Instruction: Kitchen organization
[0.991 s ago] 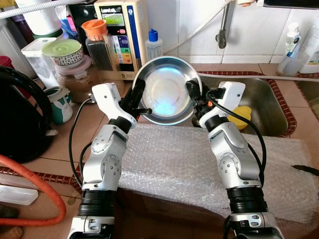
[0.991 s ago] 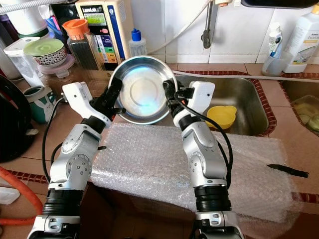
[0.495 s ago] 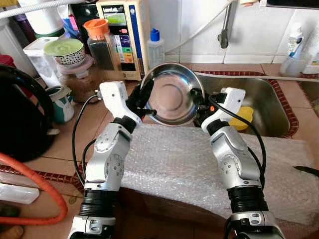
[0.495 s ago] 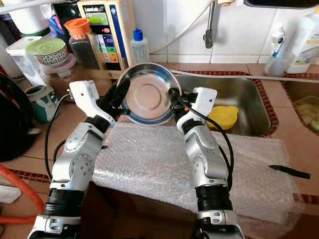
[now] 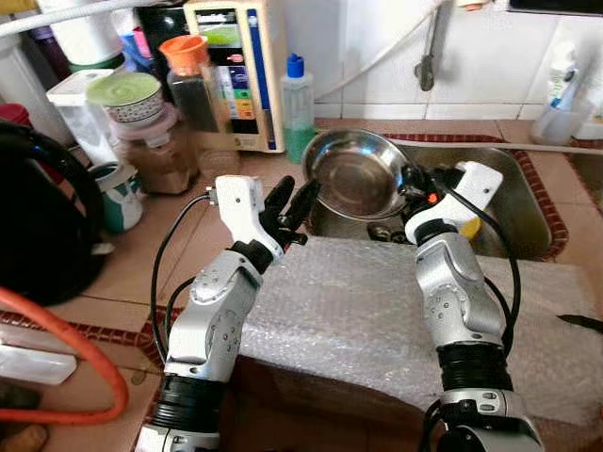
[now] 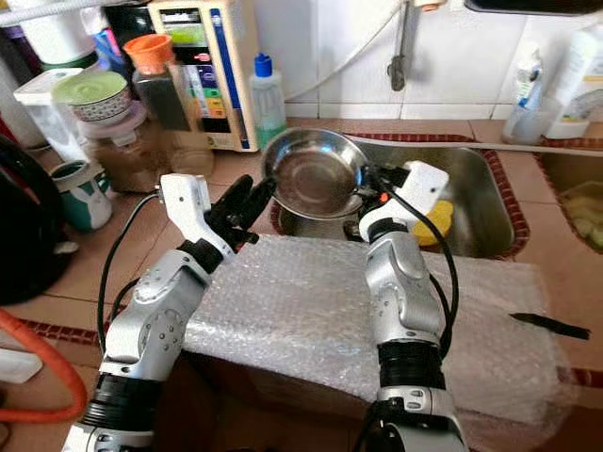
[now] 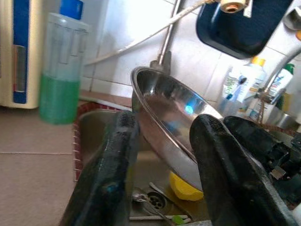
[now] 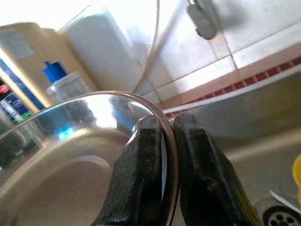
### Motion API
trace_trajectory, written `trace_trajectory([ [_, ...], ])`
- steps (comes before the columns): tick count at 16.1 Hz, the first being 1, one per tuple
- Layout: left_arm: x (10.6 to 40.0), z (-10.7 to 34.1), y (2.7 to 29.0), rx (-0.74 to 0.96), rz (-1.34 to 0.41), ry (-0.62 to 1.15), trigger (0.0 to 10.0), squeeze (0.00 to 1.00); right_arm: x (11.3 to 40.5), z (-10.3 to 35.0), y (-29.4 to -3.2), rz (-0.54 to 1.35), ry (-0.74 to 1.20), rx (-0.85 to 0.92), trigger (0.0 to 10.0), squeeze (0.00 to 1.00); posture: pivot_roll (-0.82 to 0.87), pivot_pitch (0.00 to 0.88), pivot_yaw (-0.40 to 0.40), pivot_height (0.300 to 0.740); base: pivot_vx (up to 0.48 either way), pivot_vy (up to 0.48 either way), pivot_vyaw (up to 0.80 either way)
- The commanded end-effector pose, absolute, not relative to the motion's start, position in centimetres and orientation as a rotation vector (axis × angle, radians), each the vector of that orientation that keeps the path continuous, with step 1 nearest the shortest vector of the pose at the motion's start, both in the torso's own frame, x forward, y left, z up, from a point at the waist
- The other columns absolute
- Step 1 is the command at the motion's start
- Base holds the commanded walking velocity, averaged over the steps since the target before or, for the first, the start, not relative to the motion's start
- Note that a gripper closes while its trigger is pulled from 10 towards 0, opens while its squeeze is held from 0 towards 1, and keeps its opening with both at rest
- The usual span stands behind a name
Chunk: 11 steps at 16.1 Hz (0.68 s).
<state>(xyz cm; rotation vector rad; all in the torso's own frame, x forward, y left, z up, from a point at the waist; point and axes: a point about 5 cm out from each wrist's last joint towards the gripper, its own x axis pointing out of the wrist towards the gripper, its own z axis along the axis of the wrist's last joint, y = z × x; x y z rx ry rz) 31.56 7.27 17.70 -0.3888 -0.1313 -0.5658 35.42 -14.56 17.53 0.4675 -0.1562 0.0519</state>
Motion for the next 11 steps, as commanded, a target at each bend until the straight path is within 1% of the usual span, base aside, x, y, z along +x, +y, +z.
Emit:
trace_trajectory([
  [1,31.6,18.1,7.5,-0.365,-0.564,-0.14,10.0,1.0,35.6,17.8,-14.1,0.059,-0.158,0.49,0.0,0.0,0.03,0.02,0.136,0.74,0.0,0.0,0.0],
  [4,31.7,17.9,7.6,-0.369,-0.555,-0.126,10.0,1.0,35.7,17.5,-14.8,0.019,-0.162,0.486,0.0,0.0,0.03,0.019,0.136,0.74,0.0,0.0,0.0],
  [8,30.5,16.4,7.4,-0.342,-0.638,-0.035,10.0,1.0,36.6,16.5,-17.7,-0.173,-0.132,0.403,0.0,0.0,0.05,0.018,0.135,0.74,0.0,0.0,0.0],
  [11,29.4,15.2,7.1,-0.275,-0.715,0.024,10.0,1.0,37.0,15.6,-19.9,-0.312,-0.095,0.322,0.0,0.0,0.07,0.019,0.133,0.74,0.0,0.0,0.0],
])
